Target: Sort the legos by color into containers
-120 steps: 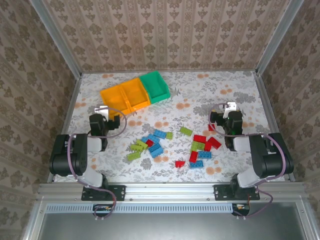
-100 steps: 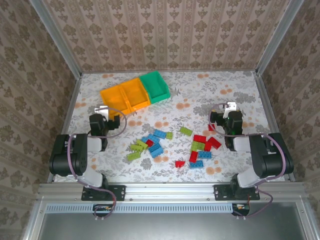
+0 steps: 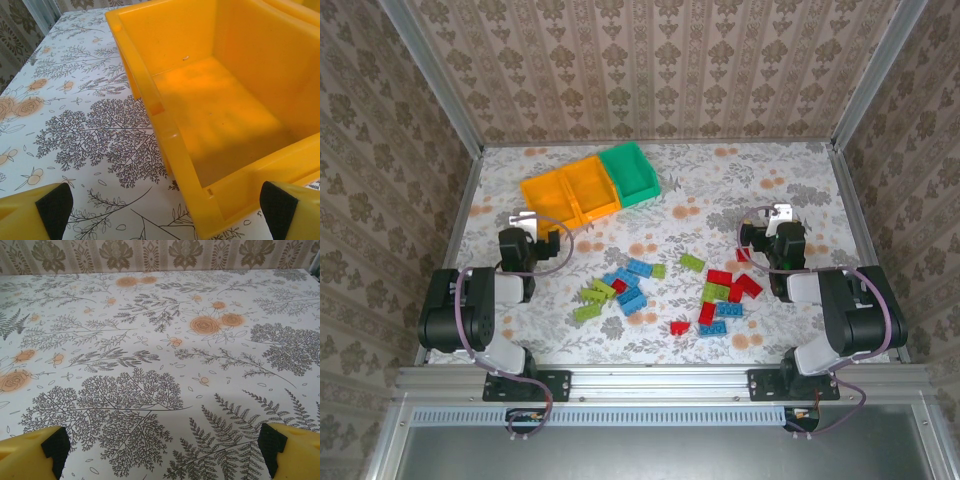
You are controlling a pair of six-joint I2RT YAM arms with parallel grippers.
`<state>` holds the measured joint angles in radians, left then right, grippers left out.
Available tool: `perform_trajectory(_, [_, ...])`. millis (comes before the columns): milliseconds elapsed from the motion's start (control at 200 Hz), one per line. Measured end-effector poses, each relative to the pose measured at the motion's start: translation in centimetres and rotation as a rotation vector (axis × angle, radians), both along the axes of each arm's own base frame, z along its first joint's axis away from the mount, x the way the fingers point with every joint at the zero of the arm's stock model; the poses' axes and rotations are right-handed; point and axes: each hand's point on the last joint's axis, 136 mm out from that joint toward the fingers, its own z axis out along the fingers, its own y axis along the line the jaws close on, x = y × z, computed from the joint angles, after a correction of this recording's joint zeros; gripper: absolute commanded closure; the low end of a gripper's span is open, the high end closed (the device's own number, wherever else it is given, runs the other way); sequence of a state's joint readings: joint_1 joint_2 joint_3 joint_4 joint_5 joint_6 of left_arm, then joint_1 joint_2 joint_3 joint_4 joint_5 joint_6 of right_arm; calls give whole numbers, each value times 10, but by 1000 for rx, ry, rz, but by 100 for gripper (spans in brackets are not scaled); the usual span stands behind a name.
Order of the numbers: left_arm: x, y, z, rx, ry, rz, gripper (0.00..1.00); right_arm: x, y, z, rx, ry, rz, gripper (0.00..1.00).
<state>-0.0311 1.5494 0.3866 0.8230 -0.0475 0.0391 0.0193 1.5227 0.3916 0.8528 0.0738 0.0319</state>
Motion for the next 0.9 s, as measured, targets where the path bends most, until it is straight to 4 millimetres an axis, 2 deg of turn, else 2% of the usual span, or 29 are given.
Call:
perform_trajectory(475, [0,-2,4,17,12,-3,0,0,0,-4,1,45,-2,1])
perform_trajectory(565, [1,-6,25,32,20,12,0,5,-2,9,14,100,-18,3])
perform_trajectory(690, [7,-5,87,-17,-51,76,0,13,-3,64,57,66,-44,0])
perform_trajectory(750, [6,-1,110,-55,-66,117,0,9,-2,78,81,59,-51,0])
perform_trajectory(830, [3,4,120,-92,-35,165,0,-2,1,76,115,105,-48,0])
perform_trajectory(900, [-1,7,111,-111,33,204,0,-13,3,60,145,181,-52,0])
